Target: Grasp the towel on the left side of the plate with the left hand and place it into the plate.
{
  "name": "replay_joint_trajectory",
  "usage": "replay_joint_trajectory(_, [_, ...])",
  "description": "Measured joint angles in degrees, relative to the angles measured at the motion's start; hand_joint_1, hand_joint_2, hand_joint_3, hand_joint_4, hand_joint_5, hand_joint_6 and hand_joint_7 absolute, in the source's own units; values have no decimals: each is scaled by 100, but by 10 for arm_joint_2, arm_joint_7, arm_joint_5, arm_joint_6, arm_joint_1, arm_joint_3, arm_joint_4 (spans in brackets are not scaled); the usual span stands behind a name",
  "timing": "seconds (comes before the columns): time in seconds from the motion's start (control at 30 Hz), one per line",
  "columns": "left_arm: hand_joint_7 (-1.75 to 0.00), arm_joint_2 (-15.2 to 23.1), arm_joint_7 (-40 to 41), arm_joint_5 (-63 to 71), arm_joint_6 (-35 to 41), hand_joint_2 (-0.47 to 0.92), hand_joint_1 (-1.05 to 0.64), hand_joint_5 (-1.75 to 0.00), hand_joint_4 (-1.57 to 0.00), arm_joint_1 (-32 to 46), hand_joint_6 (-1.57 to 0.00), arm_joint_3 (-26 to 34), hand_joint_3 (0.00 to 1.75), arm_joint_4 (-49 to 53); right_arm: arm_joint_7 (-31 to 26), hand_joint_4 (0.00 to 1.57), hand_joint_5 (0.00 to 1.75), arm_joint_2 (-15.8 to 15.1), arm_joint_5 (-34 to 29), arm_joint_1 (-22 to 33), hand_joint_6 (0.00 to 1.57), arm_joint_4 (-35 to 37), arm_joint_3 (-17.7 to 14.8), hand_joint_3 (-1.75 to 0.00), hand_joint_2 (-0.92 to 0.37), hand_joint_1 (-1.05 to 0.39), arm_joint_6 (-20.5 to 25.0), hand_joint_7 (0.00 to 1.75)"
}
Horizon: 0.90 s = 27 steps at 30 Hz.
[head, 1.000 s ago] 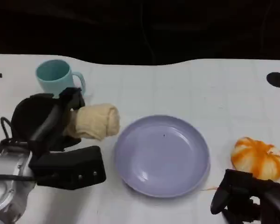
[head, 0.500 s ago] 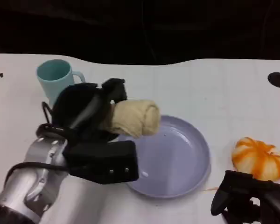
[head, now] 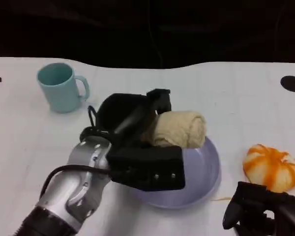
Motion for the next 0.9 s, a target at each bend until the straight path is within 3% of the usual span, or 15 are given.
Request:
replay_joint_trajectory(0.07, [-172, -10, 0, 1, 5, 56, -21, -175, -87, -1, -63, -9, 77, 14, 0, 70, 175, 0, 0, 0, 58, 0, 0, -106, -65, -5, 0, 155])
replay_joint_trajectory(0.13, [-150, -17, -1, 0, 8, 63, -22, -175, -86, -2, -66, -16, 66, 24, 0, 71, 175, 0, 0, 0, 58, 0, 0, -106, -65, -6, 0, 155])
replay_joint_trajectory(0.17, [-104, -19, -3, 0, 8, 75, -23, -163, -76, -2, -72, -18, 48, 27, 0, 71, 175, 0, 0, 0, 59, 0, 1, -106, -65, -6, 0, 155])
replay_joint_trajectory(0.23, [-57, -20, -24, -6, 10, 87, -26, -138, -65, -3, -76, -19, 30, 31, 0, 71, 175, 0, 0, 0, 59, 0, 1, -106, -65, -5, 0, 155])
replay_joint_trajectory(0.27, [-36, -19, -41, -12, 11, 90, -31, -123, -57, -3, -65, -19, 24, 32, 0, 71, 175, 0, 0, 0, 59, 0, 1, -106, -65, -5, -1, 155])
replay_joint_trajectory(0.3, [-27, -17, -64, -18, 11, 91, -33, -118, -53, -3, -60, -20, 22, 31, -1, 71, 175, 0, 0, 0, 59, 0, 1, -107, -65, -5, -1, 155])
replay_joint_trajectory(0.37, [-9, -8, -104, -27, 8, 92, -47, -73, -40, -5, -45, -25, 17, 30, -1, 71, 175, 0, 0, 0, 60, 0, 2, -107, -65, -5, -1, 155])
replay_joint_trajectory(0.47, [-1, 5, -131, -27, 6, 92, -69, -40, -26, -5, -25, -32, 18, 27, -2, 71, 175, 0, 0, 0, 60, 0, 2, -107, -65, -5, -1, 155])
replay_joint_trajectory(0.53, [0, 11, -138, -27, 1, 92, -76, -35, -20, -5, -18, -32, 20, 22, -2, 71, 175, 0, 0, 0, 60, 0, 2, -108, -65, -4, -1, 156])
replay_joint_trajectory(0.9, [0, 33, -139, -30, -39, 92, -89, -38, -10, -3, -10, -23, 27, -26, -8, 70, 175, 1, 0, -5, 59, 0, 5, -109, -65, -1, 3, 156])
